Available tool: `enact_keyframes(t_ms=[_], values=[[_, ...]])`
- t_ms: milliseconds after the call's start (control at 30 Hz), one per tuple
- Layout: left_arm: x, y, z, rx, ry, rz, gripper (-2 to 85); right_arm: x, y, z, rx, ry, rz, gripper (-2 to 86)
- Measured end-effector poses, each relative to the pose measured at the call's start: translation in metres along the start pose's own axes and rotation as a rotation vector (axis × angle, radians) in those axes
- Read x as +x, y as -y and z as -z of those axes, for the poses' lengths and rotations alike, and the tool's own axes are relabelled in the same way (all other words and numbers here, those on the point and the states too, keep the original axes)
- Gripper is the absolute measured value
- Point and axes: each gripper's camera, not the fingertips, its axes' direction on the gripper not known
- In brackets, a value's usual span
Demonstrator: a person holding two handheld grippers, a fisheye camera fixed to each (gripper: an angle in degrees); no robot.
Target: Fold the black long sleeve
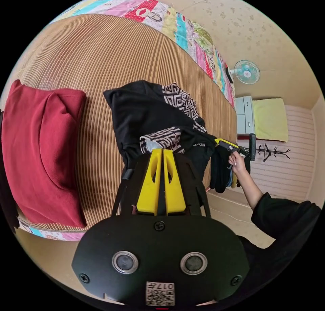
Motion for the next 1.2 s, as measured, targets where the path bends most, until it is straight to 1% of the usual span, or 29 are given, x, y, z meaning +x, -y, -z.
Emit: enact_keyframes(t_ms=[100,167,233,300,333,400,467,533,633,700,767,800,867,900,967,1067,1133,1200], values=[[0.004,0.003,0.030,0.066,0.002,-0.046,-1.0,0.013,-0.006,0.021,0.086,0.054,-0.010,2.9],[0.001,0.009,0.043,0.104,0.024,-0.057,-0.9,0.030,-0.005,0.018,0.089,0.077,-0.068,2.6],[-0.008,0.018,0.036,0.076,0.035,-0.028,-0.8,0.052,-0.005,0.009,0.083,0.095,-0.165,2.3],[-0.021,0.026,0.022,0.024,0.110,0.044,-0.5,0.077,-0.006,-0.005,0.052,0.120,-0.289,1.9],[-0.029,0.030,0.015,-0.012,0.165,0.082,-0.2,0.082,-0.006,-0.006,0.045,0.122,-0.314,1.9],[-0.032,0.037,0.015,-0.029,0.168,0.087,1.4,0.090,-0.011,0.008,0.084,0.160,-0.347,2.1],[-0.022,0.043,0.035,0.052,0.139,0.078,4.5,0.089,-0.019,0.029,0.138,0.144,-0.349,2.2],[-0.006,0.048,0.046,0.102,0.135,0.064,5.2,0.085,-0.031,0.049,0.178,0.120,-0.353,2.4],[0.038,0.067,0.040,0.097,0.106,-0.040,6.4,0.075,-0.054,0.068,0.208,0.102,-0.358,3.0],[0.073,0.084,0.019,0.039,0.047,-0.149,6.5,0.067,-0.068,0.065,0.170,0.118,-0.317,3.8],[0.123,0.112,-0.024,-0.089,-0.031,-0.306,6.5,0.063,-0.077,0.056,0.128,0.111,-0.299,4.8],[0.136,0.118,-0.035,-0.120,-0.047,-0.345,6.5,0.063,-0.082,0.048,0.094,0.107,-0.309,5.6],[0.188,0.143,-0.081,-0.225,-0.080,-0.488,6.6,0.069,-0.090,0.038,0.063,0.146,-0.352,6.6],[0.201,0.149,-0.092,-0.244,-0.081,-0.526,6.7,0.076,-0.096,0.035,0.056,0.178,-0.401,6.8],[0.252,0.166,-0.134,-0.327,-0.063,-0.682,7.4,0.087,-0.105,0.032,0.059,0.237,-0.471,7.1],[0.295,0.183,-0.181,-0.423,-0.088,-0.808,9.6,0.100,-0.118,0.035,0.095,0.312,-0.515,7.4],[0.308,0.191,-0.208,-0.494,-0.100,-0.841,9.8,0.106,-0.124,0.039,0.112,0.338,-0.514,7.5],[0.315,0.194,-0.232,-0.573,-0.068,-0.866,9.6,0.112,-0.131,0.044,0.123,0.369,-0.500,7.6]])
